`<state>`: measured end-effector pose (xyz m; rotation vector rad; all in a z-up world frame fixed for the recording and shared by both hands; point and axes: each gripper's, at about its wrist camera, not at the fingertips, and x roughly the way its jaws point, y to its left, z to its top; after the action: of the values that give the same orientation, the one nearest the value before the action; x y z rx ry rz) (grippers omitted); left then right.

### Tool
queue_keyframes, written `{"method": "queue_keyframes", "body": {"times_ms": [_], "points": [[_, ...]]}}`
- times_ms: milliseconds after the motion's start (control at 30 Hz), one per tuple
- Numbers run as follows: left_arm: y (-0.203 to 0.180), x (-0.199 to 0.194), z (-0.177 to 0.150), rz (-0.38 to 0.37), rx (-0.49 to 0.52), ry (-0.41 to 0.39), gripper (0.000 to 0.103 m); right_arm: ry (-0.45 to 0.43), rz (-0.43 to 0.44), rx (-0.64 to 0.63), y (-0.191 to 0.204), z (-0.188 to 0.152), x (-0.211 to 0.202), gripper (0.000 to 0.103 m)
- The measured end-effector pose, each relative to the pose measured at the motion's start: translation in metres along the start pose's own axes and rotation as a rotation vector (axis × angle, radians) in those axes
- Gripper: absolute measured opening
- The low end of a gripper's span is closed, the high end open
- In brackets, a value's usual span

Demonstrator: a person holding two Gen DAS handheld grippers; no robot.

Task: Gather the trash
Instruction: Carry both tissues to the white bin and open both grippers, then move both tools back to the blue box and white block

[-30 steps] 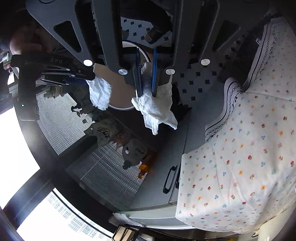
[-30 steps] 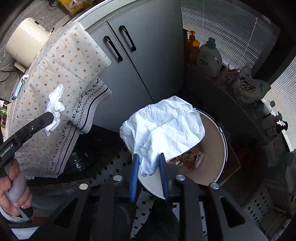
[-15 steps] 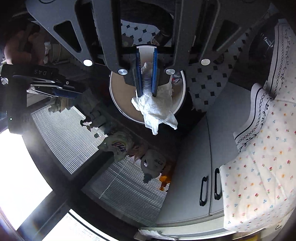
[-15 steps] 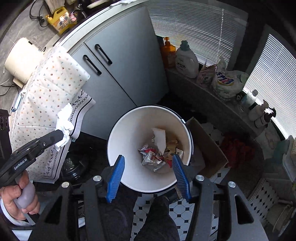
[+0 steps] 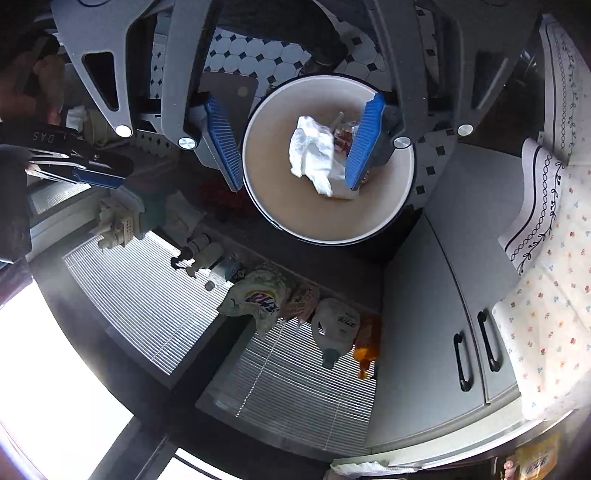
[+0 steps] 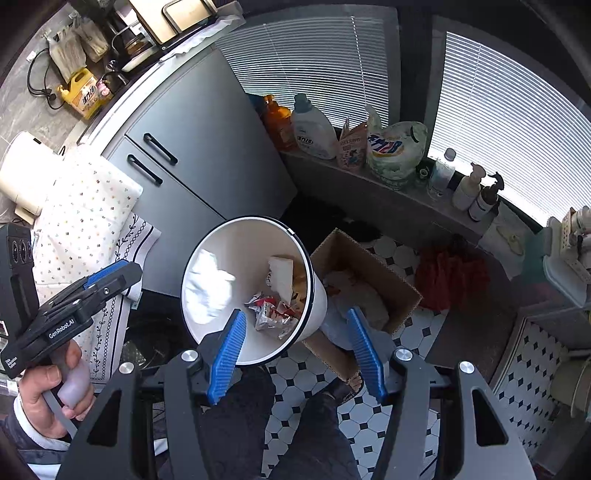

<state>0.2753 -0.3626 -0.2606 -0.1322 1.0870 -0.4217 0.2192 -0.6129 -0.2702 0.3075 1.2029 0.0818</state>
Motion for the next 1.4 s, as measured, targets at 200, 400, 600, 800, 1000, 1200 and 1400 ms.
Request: {"method": "queue_keyframes", "body": {"times_ms": [200,400,600,800,1000,1200,1400], "points": [[0.019,-0.029,0.005,0.078,-0.029,-0.048,0.064,-0.005,0.047,-0.029,0.017,0.007,0.004,0.061],[0.051,-0.072,0.01,0.155,-0.088,-0.126,0.077,-0.042,0.102,-0.093,0.058,0.03,0.002,0.077],[0.09,-0.121,0.014,0.231,-0.175,-0.221,0.087,-0.08,0.157,-0.178,0.114,0.056,-0.004,0.087],[0.137,-0.171,0.015,0.303,-0.256,-0.323,0.097,-0.12,0.205,-0.266,0.181,0.081,-0.008,0.095],[0.186,-0.212,0.015,0.357,-0.325,-0.388,0.097,-0.145,0.246,-0.339,0.252,0.1,-0.009,0.095],[0.24,-0.247,0.012,0.405,-0.391,-0.444,0.097,-0.143,0.283,-0.421,0.327,0.108,-0.003,0.095],[0.296,-0.277,0.006,0.447,-0.455,-0.489,0.097,-0.14,0.308,-0.502,0.403,0.112,0.011,0.095]]}}
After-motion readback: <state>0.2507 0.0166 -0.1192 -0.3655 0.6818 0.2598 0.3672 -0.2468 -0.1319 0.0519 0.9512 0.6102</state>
